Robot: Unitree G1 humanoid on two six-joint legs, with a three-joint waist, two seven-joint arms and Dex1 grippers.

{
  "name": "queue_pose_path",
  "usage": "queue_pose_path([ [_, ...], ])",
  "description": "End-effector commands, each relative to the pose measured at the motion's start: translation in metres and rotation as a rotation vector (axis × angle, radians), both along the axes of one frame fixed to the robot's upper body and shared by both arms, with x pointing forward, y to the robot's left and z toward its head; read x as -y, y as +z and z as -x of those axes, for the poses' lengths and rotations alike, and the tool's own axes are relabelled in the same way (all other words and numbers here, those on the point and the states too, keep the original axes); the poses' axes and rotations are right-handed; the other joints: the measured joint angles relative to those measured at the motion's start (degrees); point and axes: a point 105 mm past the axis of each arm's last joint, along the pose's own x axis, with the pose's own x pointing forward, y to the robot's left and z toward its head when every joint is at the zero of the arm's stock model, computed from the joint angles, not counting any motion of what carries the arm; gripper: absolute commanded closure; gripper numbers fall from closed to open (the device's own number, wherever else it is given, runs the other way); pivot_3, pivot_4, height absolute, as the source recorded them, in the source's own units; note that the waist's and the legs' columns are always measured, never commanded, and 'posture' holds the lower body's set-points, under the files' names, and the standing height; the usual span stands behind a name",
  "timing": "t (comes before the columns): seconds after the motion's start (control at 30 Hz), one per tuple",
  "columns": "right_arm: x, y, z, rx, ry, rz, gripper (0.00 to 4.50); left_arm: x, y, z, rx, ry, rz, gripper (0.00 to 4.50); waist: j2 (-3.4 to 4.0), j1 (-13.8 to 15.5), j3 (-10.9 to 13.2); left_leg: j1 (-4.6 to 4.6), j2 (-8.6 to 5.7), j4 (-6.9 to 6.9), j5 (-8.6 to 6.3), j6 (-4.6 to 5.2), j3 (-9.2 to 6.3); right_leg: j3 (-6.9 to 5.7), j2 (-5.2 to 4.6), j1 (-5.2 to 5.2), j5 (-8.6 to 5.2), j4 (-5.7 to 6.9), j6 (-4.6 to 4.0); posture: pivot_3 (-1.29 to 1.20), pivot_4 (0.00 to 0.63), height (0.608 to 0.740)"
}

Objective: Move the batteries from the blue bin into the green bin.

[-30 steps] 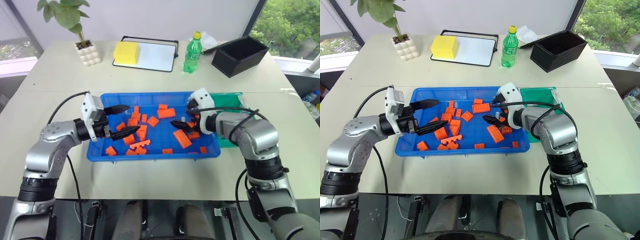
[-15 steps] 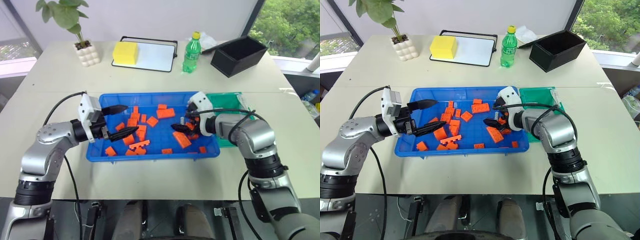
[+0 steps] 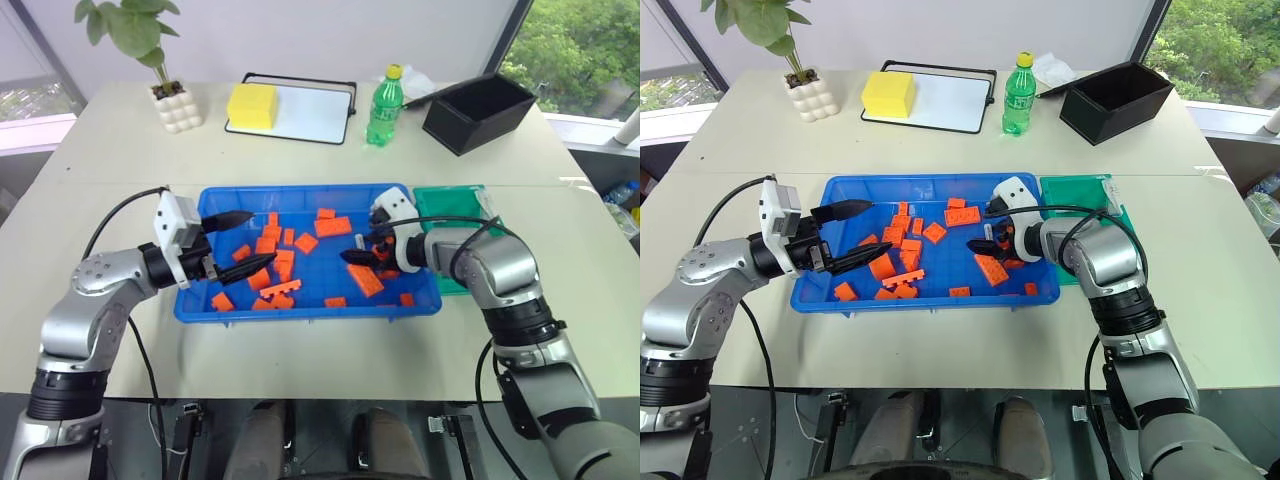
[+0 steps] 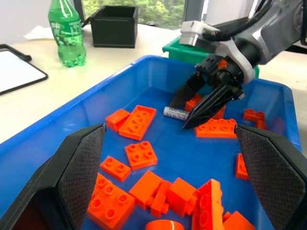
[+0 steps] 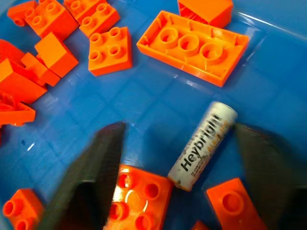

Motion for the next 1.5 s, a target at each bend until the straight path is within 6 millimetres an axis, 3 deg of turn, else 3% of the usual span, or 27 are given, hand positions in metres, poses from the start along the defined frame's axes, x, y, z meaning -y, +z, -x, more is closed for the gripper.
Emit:
queue_pose_path([
  [0.03,0.011,-0.006,-0.002,0.025,0.000,0.072,2.76,-0.002,0.015,0.004,0.076,0.007,0.015,0.00,0.00,0.0,0.0,0.00,0.00,0.00,0.00,0.00,0.00,0.00,0.00,0.00,0.00,0.00,0.00,0.00,0.150,0.739],
  [0.13,0.012,-0.007,-0.001,0.057,0.031,0.120,4.32,-0.003,0.017,0.003,0.083,0.016,0.018,0.00,0.00,0.1,0.0,0.00,-0.02,0.01,0.00,0.00,-0.01,0.00,-0.01,0.00,0.00,0.00,0.00,0.00,0.150,0.739],
  [0.17,0.011,-0.008,-0.001,0.063,0.040,0.128,4.44,-0.004,0.018,0.003,0.085,0.019,0.019,0.00,0.00,0.1,0.0,0.00,-0.02,0.01,0.00,0.00,0.00,0.00,-0.01,0.00,0.00,0.00,0.00,0.00,0.150,0.739],
  [0.37,0.004,0.007,-0.005,0.133,0.054,0.122,4.44,-0.004,0.018,0.003,0.085,0.020,0.020,0.00,0.00,0.0,0.0,0.00,-0.02,0.01,0.00,0.00,-0.01,0.00,-0.02,0.00,0.00,0.00,0.00,0.00,0.150,0.739],
  [0.43,0.001,0.023,-0.009,0.174,0.052,0.099,4.44,-0.004,0.017,0.003,0.084,0.018,0.020,0.00,0.00,0.0,0.0,0.00,-0.02,0.01,0.00,0.00,-0.01,0.00,-0.01,0.00,0.00,0.00,0.00,0.00,0.150,0.739],
  [0.67,0.017,0.118,-0.023,0.378,-0.021,0.028,4.44,-0.005,0.022,-0.006,0.088,-0.033,0.005,0.00,0.04,-0.1,0.0,-0.02,-0.01,0.00,0.00,-0.01,0.00,-0.01,-0.01,-0.05,0.00,0.01,0.00,0.00,0.150,0.739],
  [0.8,0.043,0.142,-0.021,0.436,-0.079,0.063,4.44,-0.004,0.031,-0.016,0.096,-0.070,0.017,0.00,0.00,0.0,0.0,-0.02,-0.02,-0.02,0.00,0.00,0.01,-0.02,-0.01,-0.03,0.00,-0.03,0.00,0.00,0.150,0.739],
  [0.97,0.094,0.141,-0.011,0.429,-0.193,0.158,4.44,0.005,0.033,-0.022,0.081,-0.167,-0.005,0.00,0.01,-0.1,0.0,-0.05,-0.04,-0.06,-0.01,0.02,0.05,-0.01,-0.02,-0.05,0.00,-0.07,0.00,0.00,0.150,0.739],
  [1.13,0.127,0.131,0.003,0.389,-0.275,0.200,4.44,0.011,0.032,-0.028,0.071,-0.223,-0.035,0.00,0.02,-0.3,0.0,-0.04,-0.01,-0.09,-0.01,0.02,0.11,-0.01,-0.02,-0.06,0.00,-0.08,0.00,0.00,0.150,0.739],
  [1.43,0.129,0.092,0.027,0.269,-0.280,0.181,4.44,0.010,0.023,-0.036,0.049,-0.225,-0.055,0.00,0.02,-0.1,0.0,-0.03,0.03,-0.07,-0.01,0.02,0.14,-0.01,-0.01,-0.05,0.00,-0.09,0.00,0.00,0.150,0.739],
  [1.47,0.130,0.088,0.028,0.262,-0.287,0.181,3.40,0.009,0.022,-0.036,0.047,-0.222,-0.055,0.00,0.02,-0.1,0.0,-0.03,0.03,-0.06,-0.01,0.02,0.14,-0.01,-0.01,-0.04,0.00,-0.10,0.00,0.00,0.150,0.739],
  [1.5,0.131,0.086,0.028,0.258,-0.293,0.180,3.07,0.008,0.022,-0.036,0.046,-0.220,-0.055,0.00,0.02,0.0,0.0,-0.03,0.02,-0.05,-0.01,0.02,0.13,0.00,-0.01,-0.04,0.00,-0.10,0.00,0.00,0.150,0.739],
])
